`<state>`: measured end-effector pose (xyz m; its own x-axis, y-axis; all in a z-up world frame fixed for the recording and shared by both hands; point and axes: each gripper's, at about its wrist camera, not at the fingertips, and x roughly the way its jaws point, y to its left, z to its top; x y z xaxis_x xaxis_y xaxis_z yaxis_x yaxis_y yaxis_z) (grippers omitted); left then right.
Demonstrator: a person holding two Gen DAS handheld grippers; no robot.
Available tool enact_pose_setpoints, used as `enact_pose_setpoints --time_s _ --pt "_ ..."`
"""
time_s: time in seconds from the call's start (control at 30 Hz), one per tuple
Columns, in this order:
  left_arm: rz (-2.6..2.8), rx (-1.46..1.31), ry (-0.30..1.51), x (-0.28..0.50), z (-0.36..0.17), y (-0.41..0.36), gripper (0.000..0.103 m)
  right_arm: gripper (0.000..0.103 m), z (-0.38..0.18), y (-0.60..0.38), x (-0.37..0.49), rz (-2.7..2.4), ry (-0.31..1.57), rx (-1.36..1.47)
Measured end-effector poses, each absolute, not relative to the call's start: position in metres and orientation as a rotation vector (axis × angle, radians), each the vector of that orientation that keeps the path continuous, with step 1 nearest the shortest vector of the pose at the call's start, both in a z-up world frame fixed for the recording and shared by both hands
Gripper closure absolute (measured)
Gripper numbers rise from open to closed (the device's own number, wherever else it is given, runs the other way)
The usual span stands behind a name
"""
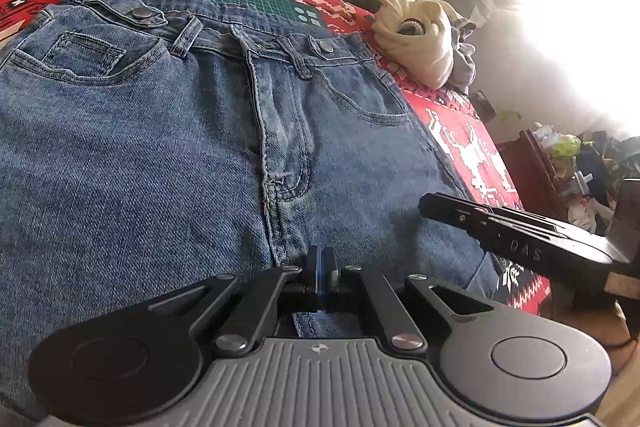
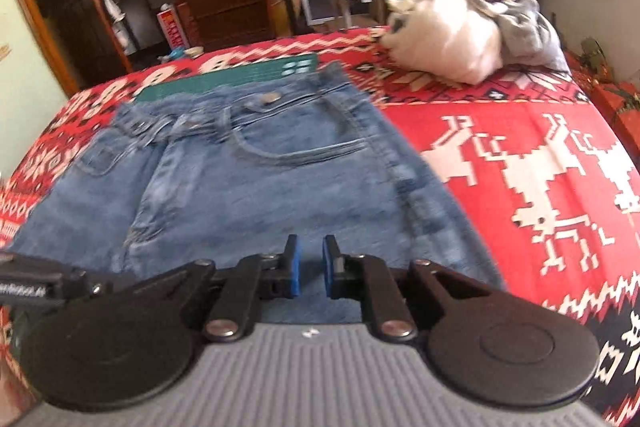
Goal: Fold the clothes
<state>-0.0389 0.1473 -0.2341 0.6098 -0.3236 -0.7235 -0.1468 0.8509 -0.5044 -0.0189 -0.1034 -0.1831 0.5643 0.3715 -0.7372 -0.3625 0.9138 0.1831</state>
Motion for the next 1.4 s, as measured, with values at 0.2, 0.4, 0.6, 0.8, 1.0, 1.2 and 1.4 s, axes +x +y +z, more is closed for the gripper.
enact_pose_setpoints --time_s 0.2,0.4,0.6,0.8,1.0,1.2,1.4 --pt "-0.093 -0.579 0.915 -0.049 -0.234 0.146 0.101 0.089 -0.178 -0.076 -0.042 0.541 0.876 0.016" --pt "-0.086 -0.577 0.910 -0.057 -0.234 0.145 0.100 0.089 -0.191 -0.057 -0.059 0.616 0.904 0.024" --pt "-0.089 -0.584 0.906 -0.060 -0.235 0.147 0.100 0.093 -0.190 -0.077 -0.049 0.533 0.891 0.020" --pt "-0.092 -0.591 0.901 -0.061 -0.236 0.148 0.100 0.102 -0.192 -0.133 -0.028 0.395 0.881 0.066" --pt "-0.093 -0.595 0.898 -0.063 -0.236 0.148 0.100 0.103 -0.193 -0.160 -0.021 0.339 0.871 0.112" --pt "-0.084 -0.592 0.903 -0.067 -0.234 0.146 0.100 0.103 -0.193 -0.171 -0.020 0.284 0.869 0.123" --pt "-0.086 -0.572 0.910 -0.068 -0.233 0.144 0.100 0.096 -0.189 -0.163 -0.031 0.277 0.870 0.098"
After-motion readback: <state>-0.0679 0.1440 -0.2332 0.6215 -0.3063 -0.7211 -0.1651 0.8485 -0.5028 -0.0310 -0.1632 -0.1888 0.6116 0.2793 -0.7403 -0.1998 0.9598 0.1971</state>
